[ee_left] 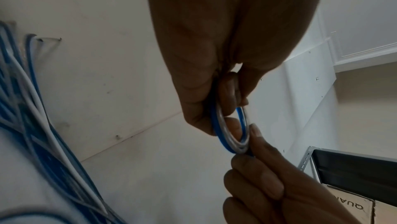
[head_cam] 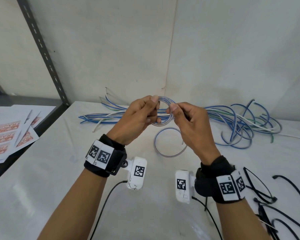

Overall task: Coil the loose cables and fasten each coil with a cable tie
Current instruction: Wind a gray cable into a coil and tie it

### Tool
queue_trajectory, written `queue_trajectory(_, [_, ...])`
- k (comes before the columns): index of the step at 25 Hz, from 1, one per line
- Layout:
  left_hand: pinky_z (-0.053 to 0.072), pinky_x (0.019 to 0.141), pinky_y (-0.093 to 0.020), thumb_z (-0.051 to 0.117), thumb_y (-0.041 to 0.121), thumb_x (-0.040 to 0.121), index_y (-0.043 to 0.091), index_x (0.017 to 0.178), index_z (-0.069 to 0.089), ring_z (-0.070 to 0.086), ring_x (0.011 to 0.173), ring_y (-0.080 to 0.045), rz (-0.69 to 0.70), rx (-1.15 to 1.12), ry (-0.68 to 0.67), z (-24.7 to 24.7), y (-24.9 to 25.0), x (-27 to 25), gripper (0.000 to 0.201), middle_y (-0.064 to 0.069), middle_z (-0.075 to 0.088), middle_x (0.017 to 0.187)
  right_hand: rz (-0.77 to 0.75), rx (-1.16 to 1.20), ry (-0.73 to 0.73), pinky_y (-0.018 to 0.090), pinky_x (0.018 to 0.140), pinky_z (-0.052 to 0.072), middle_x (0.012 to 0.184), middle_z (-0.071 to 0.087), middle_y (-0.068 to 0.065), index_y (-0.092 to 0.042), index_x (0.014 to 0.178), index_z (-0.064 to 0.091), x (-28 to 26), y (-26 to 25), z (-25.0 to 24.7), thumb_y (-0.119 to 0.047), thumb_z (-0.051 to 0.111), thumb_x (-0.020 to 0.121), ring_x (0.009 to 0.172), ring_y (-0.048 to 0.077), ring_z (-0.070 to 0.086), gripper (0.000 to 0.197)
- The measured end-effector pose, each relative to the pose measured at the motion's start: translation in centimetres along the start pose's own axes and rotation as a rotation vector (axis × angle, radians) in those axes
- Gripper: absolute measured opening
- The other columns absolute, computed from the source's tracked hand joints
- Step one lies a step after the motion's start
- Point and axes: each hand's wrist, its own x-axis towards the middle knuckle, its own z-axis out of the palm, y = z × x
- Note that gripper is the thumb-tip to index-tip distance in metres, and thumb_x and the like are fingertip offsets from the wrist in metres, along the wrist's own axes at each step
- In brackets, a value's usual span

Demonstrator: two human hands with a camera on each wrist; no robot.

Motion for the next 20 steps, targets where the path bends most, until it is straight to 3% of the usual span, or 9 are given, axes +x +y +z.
queue_trajectory(4, [0.047, 0.07, -0.025, 0.033, 0.02, 0.111, 0.007, 0.087, 0.049, 0.031, 0.055, -0.008, 0.106, 0.103, 0.023, -0.2, -0.1, -0.3, 0.031, 0.01, 0.031, 0.062, -0.001, 0.048, 0.016, 0.025, 0.055, 0.031, 0.057, 0.041, -0.012, -0.015, 0.084, 0.072, -0.2, -0.2, 0.5, -0.025, 0.064, 0.1, 0.056, 0.01, 0.033, 0.021])
queue_trajectory(7, [0.046, 0.068, -0.025, 0.034, 0.018, 0.111, 0.005, 0.088, 0.05, 0.032, 0.055, -0.007, 0.146, 0.118, 0.022, 0.2, -0.1, -0.3, 0.03, 0.014, 0.034, 0.061, -0.036, 0.031, 0.047, 0.029, 0.056, 0.031, 0.062, 0.042, 0.01, -0.008, 0.086, 0.072, 0.0, 0.1, 0.2, -0.023, 0.067, 0.098, 0.06, 0.011, 0.033, 0.021])
queue_trajectory(12, [0.044, 0.067, -0.026, 0.036, 0.02, 0.11, 0.007, 0.088, 0.054, 0.027, 0.052, -0.009, 0.087, 0.02, 0.057, 0.5, -0.4, 0.1, 0.032, 0.009, 0.026, 0.059, -0.064, -0.033, 0.162, 0.021, 0.054, 0.029, 0.061, 0.038, -0.007, -0.009, 0.086, 0.07, -0.5, 0.3, 1.3, -0.022, 0.063, 0.1, 0.058, 0.006, 0.031, 0.02])
queue_trajectory(16, [0.04, 0.061, -0.024, 0.035, 0.018, 0.111, 0.009, 0.084, 0.049, 0.023, 0.053, -0.009, 0.058, -0.011, 0.067, -0.2, 0.1, 0.1, 0.032, 0.007, 0.023, 0.062, 0.116, 0.243, 0.004, 0.021, 0.052, 0.029, 0.061, 0.038, -0.004, -0.01, 0.097, 0.076, -0.1, 0.1, 0.6, -0.023, 0.064, 0.1, 0.058, 0.013, 0.029, 0.017])
queue_trajectory(20, [0.038, 0.057, -0.024, 0.037, 0.022, 0.11, 0.013, 0.075, 0.047, 0.021, 0.052, -0.009, -0.02, -0.028, 0.086, 0.3, 0.1, 0.2, 0.038, 0.005, 0.022, 0.062, 0.237, 0.384, 0.051, 0.015, 0.046, 0.025, 0.062, 0.025, 0.003, -0.009, 0.095, 0.078, 0.4, -0.3, -0.7, -0.022, 0.062, 0.101, 0.055, 0.012, 0.022, 0.022])
